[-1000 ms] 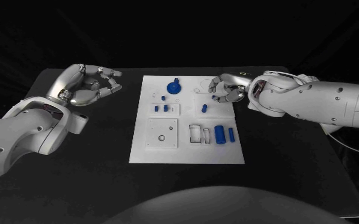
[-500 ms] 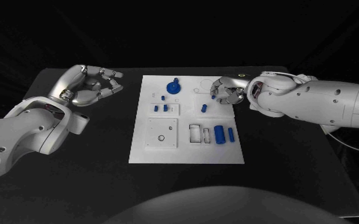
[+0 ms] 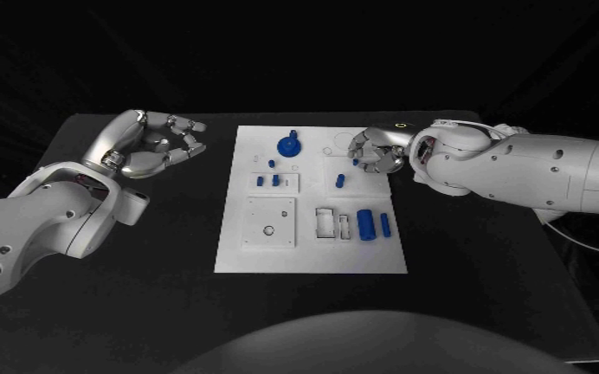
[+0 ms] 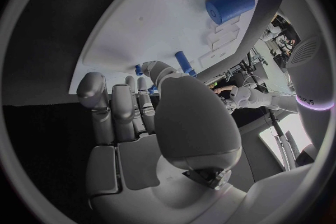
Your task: Assemble the parts on the task board
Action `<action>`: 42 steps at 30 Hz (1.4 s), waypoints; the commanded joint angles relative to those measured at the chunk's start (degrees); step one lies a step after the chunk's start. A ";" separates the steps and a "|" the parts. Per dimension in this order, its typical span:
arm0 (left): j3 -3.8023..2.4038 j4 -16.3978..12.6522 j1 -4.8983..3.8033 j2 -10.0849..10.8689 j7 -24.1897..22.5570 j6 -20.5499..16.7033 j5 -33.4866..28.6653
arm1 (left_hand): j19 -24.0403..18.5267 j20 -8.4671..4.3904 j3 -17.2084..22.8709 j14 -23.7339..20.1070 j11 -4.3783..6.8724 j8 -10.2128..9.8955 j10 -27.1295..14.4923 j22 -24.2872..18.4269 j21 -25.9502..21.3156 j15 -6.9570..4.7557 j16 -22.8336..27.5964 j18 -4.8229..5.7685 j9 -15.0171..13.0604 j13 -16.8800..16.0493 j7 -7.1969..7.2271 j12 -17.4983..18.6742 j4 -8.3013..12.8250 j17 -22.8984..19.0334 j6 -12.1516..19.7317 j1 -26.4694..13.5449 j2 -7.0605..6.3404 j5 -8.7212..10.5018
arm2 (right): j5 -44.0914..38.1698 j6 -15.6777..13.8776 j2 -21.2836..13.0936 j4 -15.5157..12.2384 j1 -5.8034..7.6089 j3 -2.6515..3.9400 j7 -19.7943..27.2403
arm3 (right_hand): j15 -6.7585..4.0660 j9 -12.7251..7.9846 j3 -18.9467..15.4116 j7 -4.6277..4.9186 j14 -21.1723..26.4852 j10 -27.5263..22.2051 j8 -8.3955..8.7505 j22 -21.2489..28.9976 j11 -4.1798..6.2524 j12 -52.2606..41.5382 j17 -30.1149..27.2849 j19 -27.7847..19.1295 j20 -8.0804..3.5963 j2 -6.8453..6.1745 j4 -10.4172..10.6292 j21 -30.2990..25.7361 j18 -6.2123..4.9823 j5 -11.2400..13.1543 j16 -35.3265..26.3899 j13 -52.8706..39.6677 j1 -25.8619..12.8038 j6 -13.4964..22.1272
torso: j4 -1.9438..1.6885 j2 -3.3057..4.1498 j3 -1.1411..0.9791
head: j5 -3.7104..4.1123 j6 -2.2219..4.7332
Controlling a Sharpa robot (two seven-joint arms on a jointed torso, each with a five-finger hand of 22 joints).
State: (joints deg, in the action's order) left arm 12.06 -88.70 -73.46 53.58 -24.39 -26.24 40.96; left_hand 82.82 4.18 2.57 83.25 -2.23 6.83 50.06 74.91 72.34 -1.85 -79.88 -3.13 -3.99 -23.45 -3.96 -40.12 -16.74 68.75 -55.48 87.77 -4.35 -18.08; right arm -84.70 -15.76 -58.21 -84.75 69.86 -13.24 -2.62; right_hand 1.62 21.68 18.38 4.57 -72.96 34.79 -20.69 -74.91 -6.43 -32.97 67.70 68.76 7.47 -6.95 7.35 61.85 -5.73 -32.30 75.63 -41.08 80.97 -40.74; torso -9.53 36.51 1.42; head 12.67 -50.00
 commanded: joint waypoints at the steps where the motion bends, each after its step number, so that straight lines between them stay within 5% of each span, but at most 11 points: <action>1: -0.03 0.00 0.01 -0.19 0.44 1.16 0.40 | 0.32 0.17 0.33 0.23 0.00 0.04 -0.29 10.20 0.22 0.07 -0.20 -0.56 0.05 -0.07 -0.38 -0.33 0.06 -0.08 -0.07 0.66 -0.05 -0.20 | -0.20 -0.83 0.30 0.15 -0.08 0.00 0.70 | -0.02 -0.11 0.48 0.05 0.02 0.70 0.53 -6.84 -0.05 -0.33 -0.19 0.24 0.40 0.08 -0.11 0.42 -0.53 0.35 0.26 0.18 -0.75 0.17 | 0.03 -0.02 0.07 | -0.04 0.00; 15: -0.02 0.17 0.02 -0.21 1.24 1.96 0.73 | 0.36 0.24 0.66 0.24 0.04 -0.05 -0.18 10.21 0.29 0.11 -0.24 -0.55 0.08 -0.25 -0.53 -0.76 0.09 -0.09 0.01 1.20 0.02 -0.34 | -0.16 -0.01 1.60 1.40 -0.42 0.00 0.10 | -0.44 1.00 2.33 2.31 0.23 2.16 0.53 -6.86 0.46 0.63 -1.33 0.32 0.08 0.35 -2.54 0.70 -0.57 -0.21 0.30 2.10 -1.08 -4.21 | -0.01 0.01 0.07 | -0.11 0.00; 42: 0.05 0.39 0.29 -0.03 1.83 2.82 0.91 | 0.22 0.27 0.84 0.15 0.05 -0.16 -0.09 10.10 -0.08 0.13 -0.14 -0.63 0.10 -0.31 -0.79 -0.99 0.06 -0.35 0.16 1.46 0.03 -0.60 | -0.63 -0.13 3.00 2.99 -1.24 0.01 0.29 | -0.73 5.29 2.80 2.44 1.90 7.54 -1.98 -6.60 1.01 -0.30 -4.47 -0.55 -0.28 1.98 -5.84 0.20 -0.77 0.00 -1.07 3.45 -0.84 -8.07 | 0.03 0.03 0.06 | -0.13 0.00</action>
State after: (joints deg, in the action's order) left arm 12.13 -88.24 -73.18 53.58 -22.55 -24.30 41.72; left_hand 82.81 4.18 3.02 83.25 -2.23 6.83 50.06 74.90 72.34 -1.85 -79.88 -3.13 -3.95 -23.69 -4.39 -40.84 -16.59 68.44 -55.48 88.72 -4.29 -18.30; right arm -84.67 -16.15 -55.34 -81.94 68.94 -13.08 -2.68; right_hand 0.93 26.67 21.14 6.98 -71.40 41.84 -22.40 -74.93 -5.52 -33.02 63.68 68.50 7.20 -5.48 1.87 62.40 -5.73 -32.59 74.90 -37.68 80.04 -48.42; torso -9.43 36.56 1.51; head 12.52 -50.00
